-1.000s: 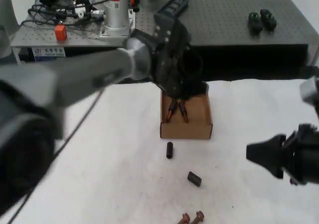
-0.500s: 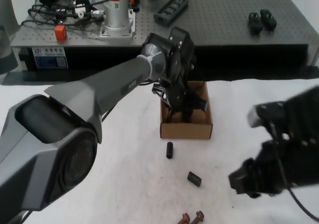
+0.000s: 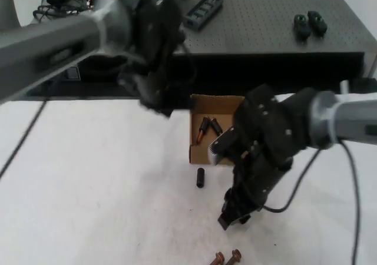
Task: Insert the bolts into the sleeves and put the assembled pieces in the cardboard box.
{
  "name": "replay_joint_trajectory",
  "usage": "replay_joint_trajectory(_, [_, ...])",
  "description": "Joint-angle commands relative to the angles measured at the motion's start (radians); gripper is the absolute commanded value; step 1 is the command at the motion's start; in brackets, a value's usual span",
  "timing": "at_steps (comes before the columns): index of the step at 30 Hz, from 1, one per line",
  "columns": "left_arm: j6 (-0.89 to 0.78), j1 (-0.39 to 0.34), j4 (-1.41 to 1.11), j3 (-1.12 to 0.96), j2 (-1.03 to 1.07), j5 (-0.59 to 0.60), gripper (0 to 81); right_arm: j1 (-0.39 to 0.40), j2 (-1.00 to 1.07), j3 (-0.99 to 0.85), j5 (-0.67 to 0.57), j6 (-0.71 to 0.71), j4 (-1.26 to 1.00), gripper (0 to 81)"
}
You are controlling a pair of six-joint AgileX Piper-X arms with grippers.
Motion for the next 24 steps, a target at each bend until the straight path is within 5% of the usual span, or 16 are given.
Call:
replay_joint_trajectory(1, [0.009, -0.005, -0.087, 0.141, -0.124, 0.01, 21.3, 0.027, 0.098, -0.079, 0.033, -0.023, 0.017, 34.7])
replay_joint_trajectory(6, [0.056, -0.005, -0.09, 0.275, -0.237, 0.166, 21.3, 0.035, 0.148, -0.11, 0.121, -0.023, 0.04, 28.1])
replay_joint_trajectory(11, [0.088, -0.005, -0.07, 0.33, -0.254, 0.393, 21.3, 0.035, 0.147, -0.11, 0.139, -0.023, 0.067, 0.6])
replay_joint_trajectory(14, [0.146, -0.022, -0.037, 0.352, -0.254, 0.488, 21.6, 0.029, 0.133, -0.107, 0.171, -0.023, 0.084, 3.7])
replay_joint_trajectory(20, [0.273, -0.141, -0.036, 0.38, -0.246, 0.498, 34.7, -0.043, 0.024, -0.091, 0.069, 0.047, 0.087, 3.7])
replay_joint_trajectory(24, [0.296, -0.233, -0.043, 0.38, -0.205, 0.458, 35.3, -0.095, -0.115, -0.007, 0.051, 0.081, 0.077, 3.7])
